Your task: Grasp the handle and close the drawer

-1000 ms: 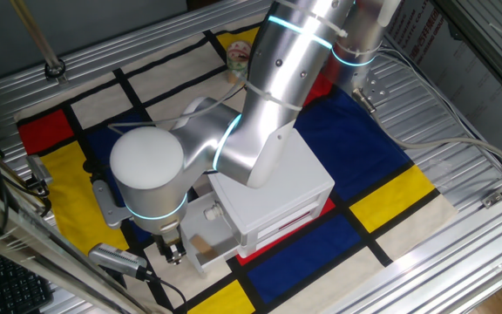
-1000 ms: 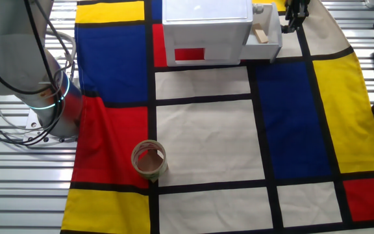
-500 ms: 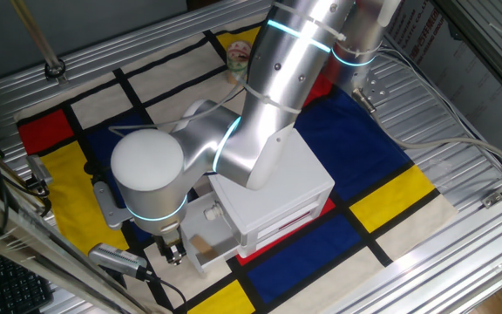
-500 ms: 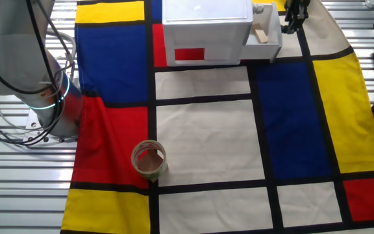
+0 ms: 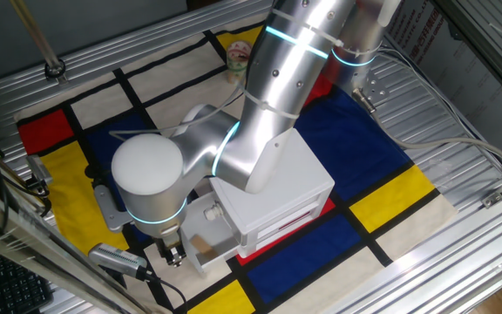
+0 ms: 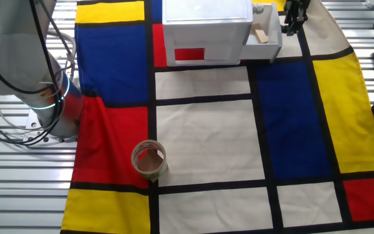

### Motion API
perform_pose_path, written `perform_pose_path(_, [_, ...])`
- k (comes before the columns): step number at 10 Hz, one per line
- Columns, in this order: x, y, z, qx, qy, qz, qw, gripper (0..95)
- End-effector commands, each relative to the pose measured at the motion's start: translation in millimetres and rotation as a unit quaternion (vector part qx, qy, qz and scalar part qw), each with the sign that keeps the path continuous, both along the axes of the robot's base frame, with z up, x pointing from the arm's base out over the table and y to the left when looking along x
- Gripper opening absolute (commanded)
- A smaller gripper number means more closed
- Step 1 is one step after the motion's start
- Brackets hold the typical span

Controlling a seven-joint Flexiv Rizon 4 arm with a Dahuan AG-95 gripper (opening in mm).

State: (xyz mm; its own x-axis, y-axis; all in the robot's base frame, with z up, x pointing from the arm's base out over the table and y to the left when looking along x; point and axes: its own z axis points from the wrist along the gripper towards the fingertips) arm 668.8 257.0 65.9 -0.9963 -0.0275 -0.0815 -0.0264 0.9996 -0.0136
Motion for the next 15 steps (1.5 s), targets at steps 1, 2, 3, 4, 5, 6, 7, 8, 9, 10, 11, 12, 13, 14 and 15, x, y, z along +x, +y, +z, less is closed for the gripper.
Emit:
perform_pose_path(1, [0.6, -0.3, -3.8, 0.0, -0.001, 0.0, 1.0, 38.0])
perform_pose_path(2, [0.5, -0.3, -5.0, 0.0, -0.001, 0.001, 1.0, 38.0])
perform_pose_path(3, [0.5, -0.1, -5.4, 0.001, 0.001, 0.001, 1.0, 38.0])
perform_pose_path(4, [0.5, -0.1, -5.5, 0.001, 0.001, 0.0, 1.0, 38.0])
perform_pose_path(5, [0.5, -0.1, -6.0, 0.001, 0.001, 0.0, 1.0, 38.0])
perform_pose_path(6, [0.5, -0.2, -6.7, 0.001, 0.002, -0.001, 1.0, 38.0])
perform_pose_path(7, [0.4, -0.2, -7.1, 0.001, 0.004, -0.001, 1.0, 38.0])
perform_pose_path(8, [0.3, -0.2, -7.9, 0.001, 0.008, -0.002, 1.0, 38.0])
perform_pose_path(9, [0.3, -0.2, -8.4, 0.001, 0.011, -0.002, 0.9999, 38.0])
perform_pose_path(10, [0.2, -0.2, -8.9, 0.002, 0.013, -0.003, 0.9999, 38.0])
perform_pose_path(11, [0.1, -0.2, -9.4, 0.002, 0.014, -0.003, 0.9999, 38.0])
perform_pose_path(12, [0.1, -0.2, -9.6, 0.002, 0.014, -0.003, 0.9999, 38.0])
perform_pose_path(13, [0.0, -0.1, -9.6, 0.003, 0.014, -0.004, 0.9999, 38.0])
perform_pose_path(14, [0.0, 0.0, -9.6, 0.003, 0.014, -0.004, 0.9999, 38.0])
perform_pose_path(15, [-0.1, 0.0, -9.6, 0.003, 0.014, -0.004, 0.9999, 38.0])
